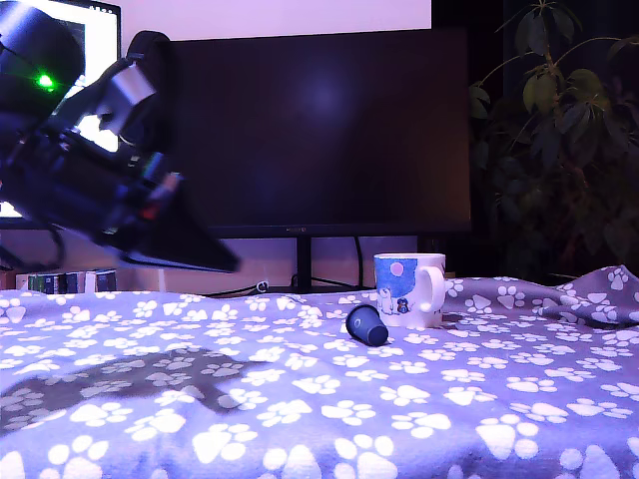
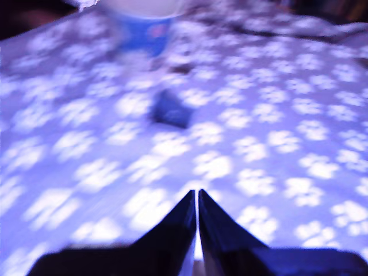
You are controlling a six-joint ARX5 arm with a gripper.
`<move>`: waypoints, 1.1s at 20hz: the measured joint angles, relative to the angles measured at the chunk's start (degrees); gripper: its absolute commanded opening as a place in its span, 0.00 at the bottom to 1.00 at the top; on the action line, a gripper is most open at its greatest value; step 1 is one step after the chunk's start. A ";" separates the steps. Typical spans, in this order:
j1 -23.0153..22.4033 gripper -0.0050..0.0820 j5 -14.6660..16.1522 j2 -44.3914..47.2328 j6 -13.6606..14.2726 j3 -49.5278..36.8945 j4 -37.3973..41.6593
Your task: Pick up the coffee capsules on the table and drop them inside the coffee cup
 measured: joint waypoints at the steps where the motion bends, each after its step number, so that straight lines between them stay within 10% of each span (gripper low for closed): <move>1: -1.36 0.03 -1.01 0.00 -0.02 0.00 0.42; 5: -4.50 0.06 -1.31 0.00 -0.02 0.00 0.76; 10: -4.66 0.92 -1.79 0.00 0.02 0.00 3.13; 22: -4.61 0.94 -2.05 0.17 2.14 0.00 9.55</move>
